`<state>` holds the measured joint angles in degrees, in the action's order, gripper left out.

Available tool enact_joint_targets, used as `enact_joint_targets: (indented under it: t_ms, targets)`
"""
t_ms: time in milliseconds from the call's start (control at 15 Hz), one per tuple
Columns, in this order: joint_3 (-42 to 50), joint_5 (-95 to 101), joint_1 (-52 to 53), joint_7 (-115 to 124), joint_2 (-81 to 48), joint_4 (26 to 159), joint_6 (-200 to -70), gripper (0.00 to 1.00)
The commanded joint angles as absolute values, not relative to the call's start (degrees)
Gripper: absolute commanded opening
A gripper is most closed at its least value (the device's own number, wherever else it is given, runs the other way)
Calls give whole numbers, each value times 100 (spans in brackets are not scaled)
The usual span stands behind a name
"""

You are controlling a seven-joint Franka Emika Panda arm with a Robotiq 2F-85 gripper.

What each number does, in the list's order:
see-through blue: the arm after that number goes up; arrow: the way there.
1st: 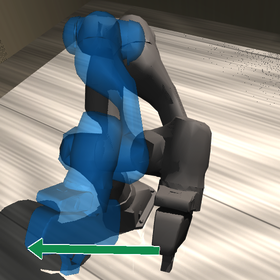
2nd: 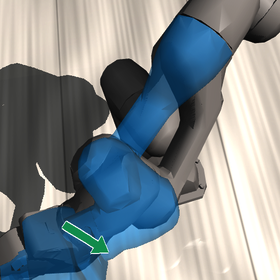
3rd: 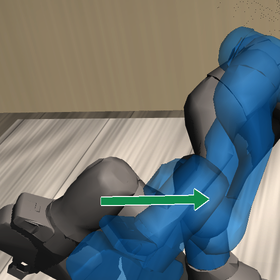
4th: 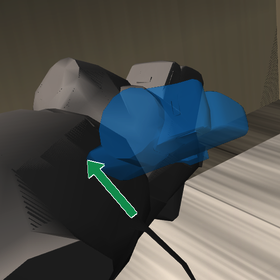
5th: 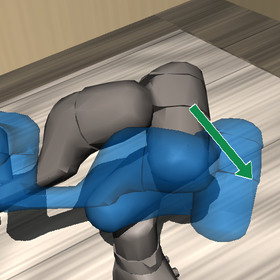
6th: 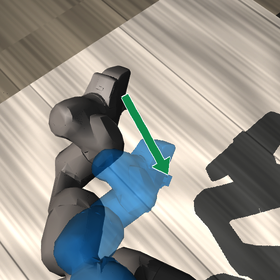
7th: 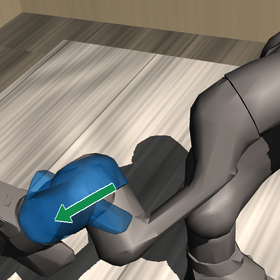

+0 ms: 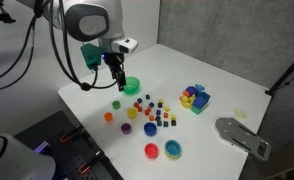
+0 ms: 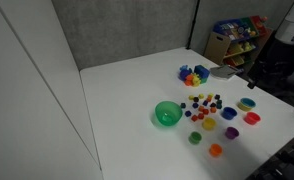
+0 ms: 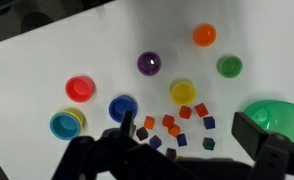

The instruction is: Pick up the blue bowl and stack it into the light blue bowl that is in the yellow bowl

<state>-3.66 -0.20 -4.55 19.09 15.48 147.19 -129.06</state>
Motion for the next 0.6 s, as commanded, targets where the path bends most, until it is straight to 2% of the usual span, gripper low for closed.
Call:
enact_joint_targets:
  t_ms: [0,533]
  targets:
    - [-307,0,-389,1922,1549,14714,-12898,100]
    - [-60,120,-491,1613,668,14419,-13863,100]
